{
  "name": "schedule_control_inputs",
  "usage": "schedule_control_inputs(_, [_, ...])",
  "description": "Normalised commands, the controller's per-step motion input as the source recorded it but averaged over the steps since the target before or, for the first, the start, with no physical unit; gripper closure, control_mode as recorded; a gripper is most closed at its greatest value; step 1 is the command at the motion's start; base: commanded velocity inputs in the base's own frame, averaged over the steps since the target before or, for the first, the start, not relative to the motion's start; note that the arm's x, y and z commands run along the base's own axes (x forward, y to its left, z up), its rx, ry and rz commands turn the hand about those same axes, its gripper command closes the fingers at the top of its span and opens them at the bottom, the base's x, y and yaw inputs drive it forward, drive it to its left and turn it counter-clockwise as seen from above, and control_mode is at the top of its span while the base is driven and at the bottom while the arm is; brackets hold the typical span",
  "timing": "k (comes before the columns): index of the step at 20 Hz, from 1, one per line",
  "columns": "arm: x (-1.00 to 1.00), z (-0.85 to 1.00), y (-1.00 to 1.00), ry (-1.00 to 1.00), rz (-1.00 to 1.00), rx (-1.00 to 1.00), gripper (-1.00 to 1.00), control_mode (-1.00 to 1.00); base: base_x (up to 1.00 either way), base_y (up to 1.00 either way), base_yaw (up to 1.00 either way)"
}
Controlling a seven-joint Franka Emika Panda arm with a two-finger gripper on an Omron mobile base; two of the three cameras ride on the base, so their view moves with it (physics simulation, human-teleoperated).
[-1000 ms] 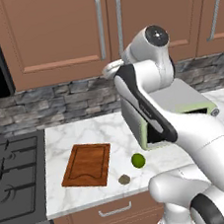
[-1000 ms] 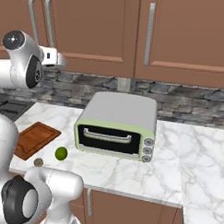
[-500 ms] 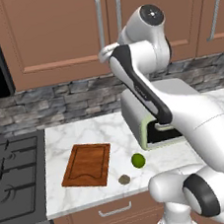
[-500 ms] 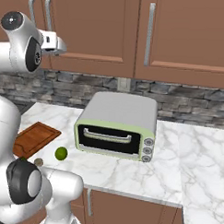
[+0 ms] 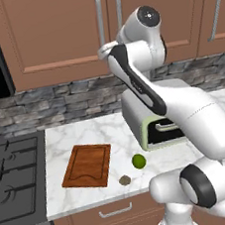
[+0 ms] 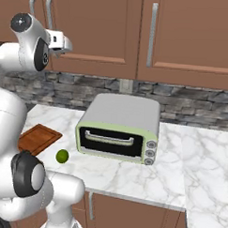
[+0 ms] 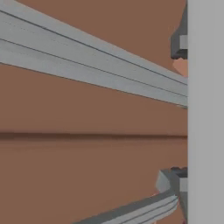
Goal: Open the cabinet. Place the bowl and condiment on the counter. Then place the lime and garlic on the cutting board.
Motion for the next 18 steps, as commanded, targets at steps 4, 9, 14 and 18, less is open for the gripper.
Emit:
schedule_control_inputs(4, [0.64,0.04,0.0,0.0,-0.05,0.0,-1.0,-1.0,0.0,0.0,0.0])
schedule_control_inputs(9, [0.49,0.0,0.0,0.0,-0.03,0.0,-1.0,-1.0,0.0,0.0,0.0])
schedule_control_inputs(14, [0.48,-0.04,-0.06,-0.01,-0.05,0.0,-1.0,-1.0,0.0,0.0,0.0])
schedule_control_inputs(18, [0.03,-0.13,-0.31,-0.18,-0.01,0.0,1.0,-1.0,0.0,0.0,0.0])
